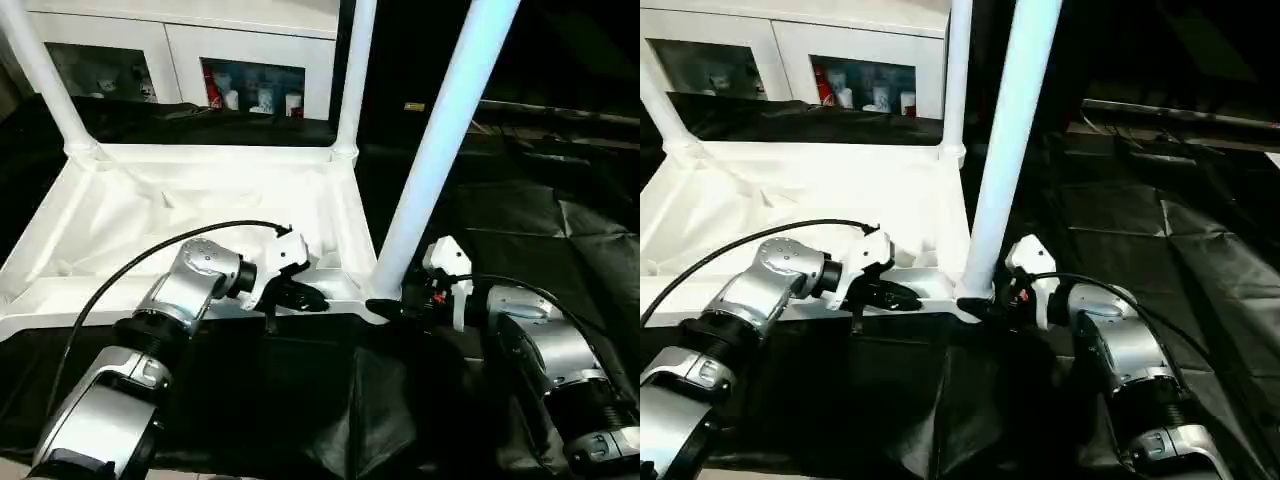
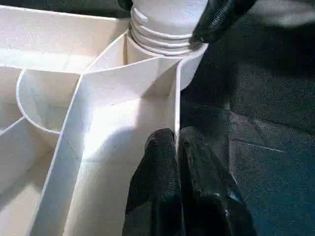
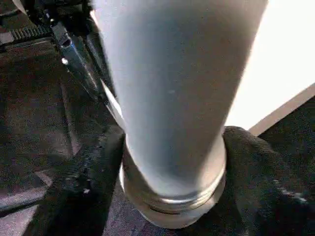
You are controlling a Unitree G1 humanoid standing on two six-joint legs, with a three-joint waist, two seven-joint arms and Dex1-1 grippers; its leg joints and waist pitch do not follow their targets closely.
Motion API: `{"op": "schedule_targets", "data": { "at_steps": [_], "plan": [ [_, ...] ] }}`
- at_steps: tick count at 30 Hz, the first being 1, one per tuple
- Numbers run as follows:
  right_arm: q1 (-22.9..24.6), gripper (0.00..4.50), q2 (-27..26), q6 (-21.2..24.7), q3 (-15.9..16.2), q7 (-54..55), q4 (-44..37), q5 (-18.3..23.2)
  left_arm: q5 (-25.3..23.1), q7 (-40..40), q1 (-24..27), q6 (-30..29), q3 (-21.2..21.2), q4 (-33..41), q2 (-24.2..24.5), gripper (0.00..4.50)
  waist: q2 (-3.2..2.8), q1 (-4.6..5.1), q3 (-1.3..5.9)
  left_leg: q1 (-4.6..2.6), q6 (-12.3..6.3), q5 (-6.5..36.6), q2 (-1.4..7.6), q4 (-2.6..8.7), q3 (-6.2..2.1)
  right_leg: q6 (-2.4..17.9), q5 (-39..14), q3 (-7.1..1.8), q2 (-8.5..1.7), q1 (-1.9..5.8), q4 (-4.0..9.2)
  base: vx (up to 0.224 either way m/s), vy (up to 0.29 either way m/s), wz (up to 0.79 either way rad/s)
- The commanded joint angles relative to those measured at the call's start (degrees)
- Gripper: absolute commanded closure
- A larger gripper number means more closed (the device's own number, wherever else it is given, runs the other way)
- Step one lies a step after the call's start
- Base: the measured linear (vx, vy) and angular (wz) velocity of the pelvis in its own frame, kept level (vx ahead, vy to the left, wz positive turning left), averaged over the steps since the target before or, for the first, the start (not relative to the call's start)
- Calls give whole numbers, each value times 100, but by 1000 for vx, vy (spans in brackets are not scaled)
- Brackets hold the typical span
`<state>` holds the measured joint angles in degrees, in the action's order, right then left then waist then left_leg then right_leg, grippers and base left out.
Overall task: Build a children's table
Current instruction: Rotate leg to tighten
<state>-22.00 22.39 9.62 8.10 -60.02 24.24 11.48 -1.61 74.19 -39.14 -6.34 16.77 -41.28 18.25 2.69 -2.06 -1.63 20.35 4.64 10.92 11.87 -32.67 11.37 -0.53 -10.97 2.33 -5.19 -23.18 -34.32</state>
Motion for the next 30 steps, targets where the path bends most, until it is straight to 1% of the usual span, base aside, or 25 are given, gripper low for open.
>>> {"op": "schedule_targets", "data": {
  "at_steps": [1,5,6,7,8,9,10,11,12,13,14,15,16,17,18,20,21,22,23,24,25,27,28,29,30],
  "plan": [
    [8,165,-79,62,88,-175,-177,72,241,94,40,7,-32,-15,-162,450,43,-14,268,-10,-498,926,131,310,-30,1500,-591,-177,-231,283,343,0,0,0],
    [44,180,-79,92,101,-156,-186,75,209,77,42,31,-35,-39,-168,450,40,-16,270,-15,-477,925,134,311,-33,1492,-617,-175,-233,286,342,0,0,0],
    [82,180,-108,81,102,92,-129,-37,137,-128,21,96,-54,-115,-204,450,50,-10,272,-12,-482,900,131,306,-29,1493,-575,-176,-226,286,339,0,0,0],
    [82,180,-108,81,102,92,-129,-37,137,-128,21,96,-54,-115,-204,450,49,-9,269,-10,-484,897,129,306,-30,1488,-578,-176,-225,284,341,0,0,0],
    [82,182,-108,81,102,92,-129,-37,137,-128,21,96,-54,-115,-204,450,49,-11,264,-14,-474,942,129,309,-30,1471,-662,-176,-231,282,352,0,0,0],
    [105,182,-183,39,75,380,-41,-149,100,-311,1,145,-83,-179,-260,450,51,-12,259,-13,-452,1002,129,314,-31,1445,-789,-176,-233,280,364,0,0,0],
    [123,183,-291,47,30,703,48,-242,61,-530,-24,181,-120,-249,-330,450,42,-7,239,-20,-397,1079,133,324,-28,1395,-951,-179,-228,252,389,0,0,0],
    [133,183,-355,53,3,886,98,-291,40,-653,-37,200,-141,-287,-371,450,43,-2,234,-21,-355,1159,128,330,-31,1353,-1085,-178,-228,243,403,0,0,0],
    [138,183,-382,59,-7,950,112,-303,31,-716,-45,202,-150,-305,-392,450,49,1,240,-24,-269,1246,119,344,-45,1263,-1326,-173,-237,258,417,0,0,0],
    [165,183,-517,86,-54,1270,181,-363,-17,-1026,-82,210,-192,-391,-501,450,60,6,242,-27,-249,1286,121,347,-48,1223,-1418,-174,-238,256,427,0,0,0],
    [186,183,-762,176,-143,1806,262,-432,-85,-1432,-120,196,-219,-482,-675,450,44,10,221,-45,-189,1387,133,357,-45,1169,-1566,-182,-233,221,455,0,0,0],
    [194,183,-912,233,-201,2131,312,-466,-128,-1681,-147,181,-229,-538,-792,450,45,28,221,-50,-119,1480,126,366,-54,1108,-1737,-183,-235,208,466,0,0,0],
    [191,183,-947,242,-213,2201,326,-473,-136,-1721,-150,174,-225,-545,-819,450,55,22,230,-39,-91,1471,118,374,-66,1030,-1830,-178,-240,231,474,0,0,0],
    [82,183,-1425,379,-434,3152,549,-491,-213,-2134,-178,102,-186,-609,-1123,450,55,33,229,-28,-97,1464,118,376,-66,1008,-1834,-185,-244,218,474,0,0,0],
    [82,183,-1425,379,-434,3152,549,-491,-213,-2134,-178,102,-186,-609,-1123,450,25,35,221,-59,-71,1511,120,377,-56,1013,-1828,-193,-233,176,490,0,0,0],
    [-77,183,-1786,455,-642,3849,768,-437,-238,-2420,-181,-4,-139,-609,-1459,450,37,48,237,-29,-31,1508,112,390,-76,942,-1926,-179,-241,216,491,0,0,0],
    [-141,183,-1873,463,-698,4020,842,-413,-241,-2461,-181,-31,-114,-601,-1558,450,29,44,236,-46,-24,1494,115,384,-69,945,-1880,-185,-234,197,492,0,0,0],
    [-215,183,-1971,369,-687,4081,881,-420,-249,-2428,-167,-28,-50,-579,-1668,450,20,48,239,-39,-51,1509,108,383,-66,963,-1767,-187,-227,202,492,0,0,0],
    [-215,183,-1971,369,-687,4081,881,-420,-249,-2428,-167,-28,-50,-579,-1668,450,18,47,243,-34,-53,1490,110,384,-66,963,-1715,-187,-228,208,489,0,0,0],
    [-273,149,-2054,190,-587,4010,859,-490,-277,-2395,-158,-6,12,-571,-1762,450,9,43,245,-34,-74,1491,108,378,-60,962,-1611,-186,-221,203,491,0,0,0],
    [-280,149,-2071,159,-571,4000,851,-510,-287,-2397,-160,3,17,-579,-1780,450,17,43,246,-29,-93,1486,102,376,-57,960,-1567,-186,-218,209,488,0,0,0],
    [-248,111,-2070,120,-505,3782,697,-516,-307,-2332,-141,30,29,-571,-1764,450,19,41,242,-22,-144,1477,100,378,-57,953,-1522,-184,-216,216,485,0,0,0],
    [-235,111,-2065,127,-504,3739,654,-510,-313,-2325,-137,40,23,-573,-1750,450,17,37,242,-21,-154,1464,101,381,-58,949,-1542,-184,-221,220,490,0,0,0],
    [-237,104,-2020,113,-500,3662,639,-497,-313,-2291,-133,57,7,-575,-1711,450,32,33,243,-27,-163,1465,103,376,-53,949,-1551,-186,-221,214,493,0,0,0],
    [-232,85,-1912,101,-474,3473,611,-473,-310,-2232,-132,87,-19,-583,-1638,450,38,31,239,-24,-180,1483,106,383,-57,950,-1590,-184,-224,216,494,0,0,0]
  ]
}}
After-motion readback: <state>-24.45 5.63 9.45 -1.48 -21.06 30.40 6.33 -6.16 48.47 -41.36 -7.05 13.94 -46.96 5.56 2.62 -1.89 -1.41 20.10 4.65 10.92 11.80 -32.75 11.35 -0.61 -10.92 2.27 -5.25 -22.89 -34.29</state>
